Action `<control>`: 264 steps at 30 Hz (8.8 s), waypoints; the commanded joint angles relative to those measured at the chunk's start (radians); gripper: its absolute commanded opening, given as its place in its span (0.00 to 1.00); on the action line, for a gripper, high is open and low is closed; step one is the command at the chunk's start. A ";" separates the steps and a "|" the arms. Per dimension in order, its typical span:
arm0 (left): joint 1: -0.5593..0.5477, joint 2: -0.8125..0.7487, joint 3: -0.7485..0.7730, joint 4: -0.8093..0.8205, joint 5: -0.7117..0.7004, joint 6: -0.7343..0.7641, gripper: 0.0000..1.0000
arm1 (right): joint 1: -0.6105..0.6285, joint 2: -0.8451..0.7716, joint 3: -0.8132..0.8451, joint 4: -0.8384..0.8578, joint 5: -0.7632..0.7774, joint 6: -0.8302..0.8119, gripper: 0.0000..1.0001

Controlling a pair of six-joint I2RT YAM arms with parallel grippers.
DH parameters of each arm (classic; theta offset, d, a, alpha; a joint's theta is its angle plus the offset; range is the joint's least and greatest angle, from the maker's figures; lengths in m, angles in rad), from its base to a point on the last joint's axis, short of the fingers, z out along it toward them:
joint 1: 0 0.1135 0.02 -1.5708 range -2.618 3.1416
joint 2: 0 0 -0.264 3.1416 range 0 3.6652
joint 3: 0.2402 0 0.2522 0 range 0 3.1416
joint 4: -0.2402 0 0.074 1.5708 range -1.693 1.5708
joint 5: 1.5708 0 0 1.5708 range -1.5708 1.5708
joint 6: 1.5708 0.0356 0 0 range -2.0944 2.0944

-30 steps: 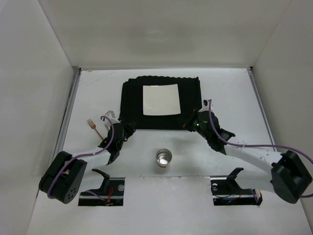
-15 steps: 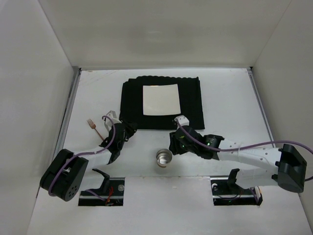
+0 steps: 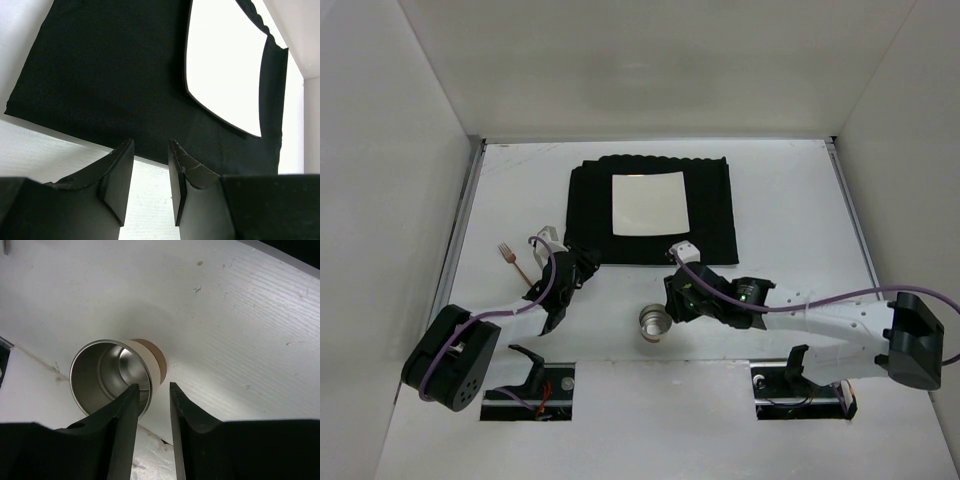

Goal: Set the dinner table for one person

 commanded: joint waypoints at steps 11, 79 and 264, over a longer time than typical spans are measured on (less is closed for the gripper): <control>0.005 -0.007 0.008 0.052 0.001 -0.007 0.31 | -0.039 0.027 0.100 0.058 -0.010 -0.041 0.01; 0.002 -0.364 0.152 -0.593 -0.254 0.158 0.42 | -0.689 -0.075 0.002 0.579 0.023 0.035 0.16; 0.373 -0.032 0.158 -0.640 -0.249 0.186 0.26 | -0.645 -0.143 -0.362 0.765 -0.008 0.114 0.26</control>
